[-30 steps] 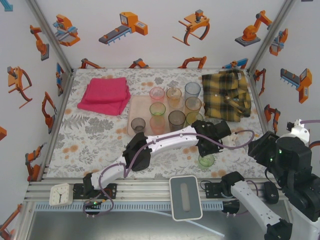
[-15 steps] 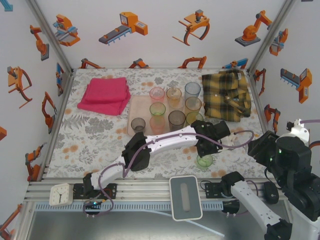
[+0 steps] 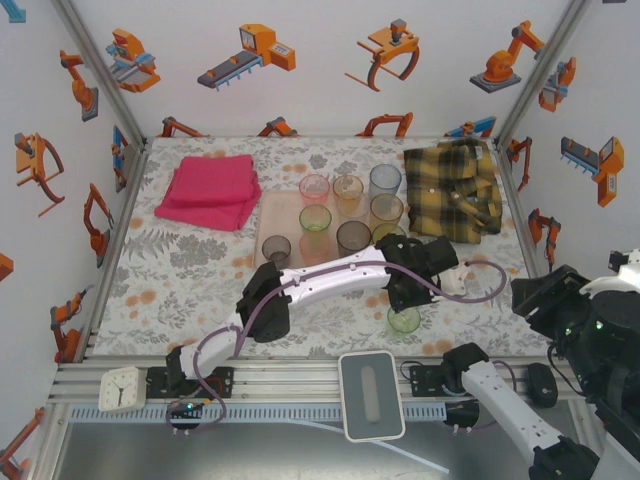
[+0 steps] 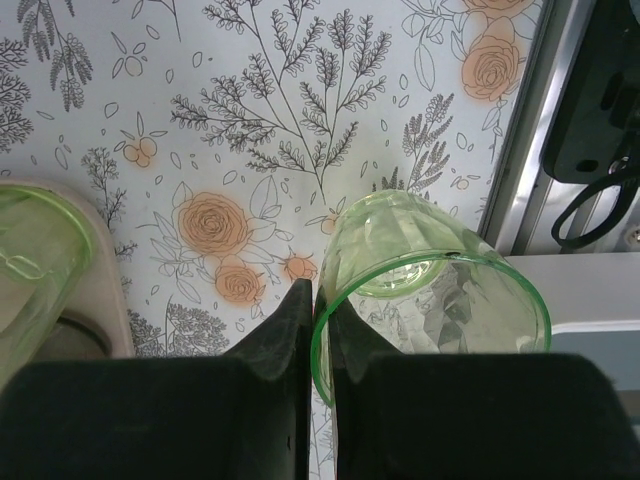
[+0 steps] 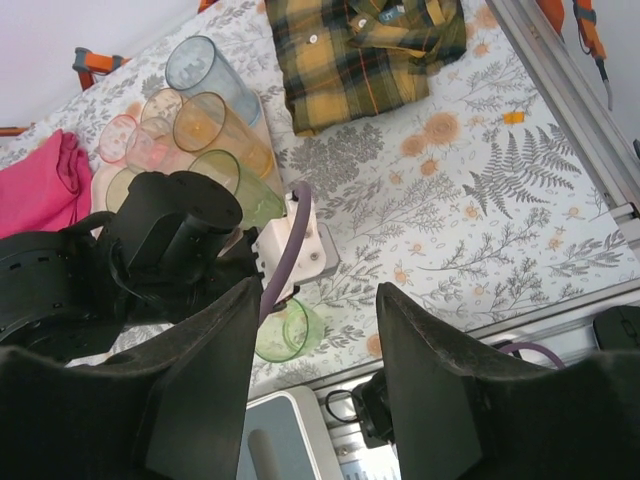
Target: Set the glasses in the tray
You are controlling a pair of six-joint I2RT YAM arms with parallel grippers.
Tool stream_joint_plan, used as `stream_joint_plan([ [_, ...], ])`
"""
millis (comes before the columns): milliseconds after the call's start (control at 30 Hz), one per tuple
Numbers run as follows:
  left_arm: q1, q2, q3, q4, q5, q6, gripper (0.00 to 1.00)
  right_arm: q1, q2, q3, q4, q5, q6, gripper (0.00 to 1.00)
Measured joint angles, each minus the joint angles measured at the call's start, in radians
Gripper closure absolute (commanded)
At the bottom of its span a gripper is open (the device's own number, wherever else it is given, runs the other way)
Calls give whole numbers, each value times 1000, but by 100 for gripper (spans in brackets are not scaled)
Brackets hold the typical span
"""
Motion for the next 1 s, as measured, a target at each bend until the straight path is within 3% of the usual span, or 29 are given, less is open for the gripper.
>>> stream_joint_plan([
  [367, 14, -46, -8, -22, 9, 0, 96, 5, 46, 94, -52, 37, -16, 51],
  [1000, 103, -351, 47, -174, -3, 7, 95, 21, 40, 78, -63, 74, -14, 51],
])
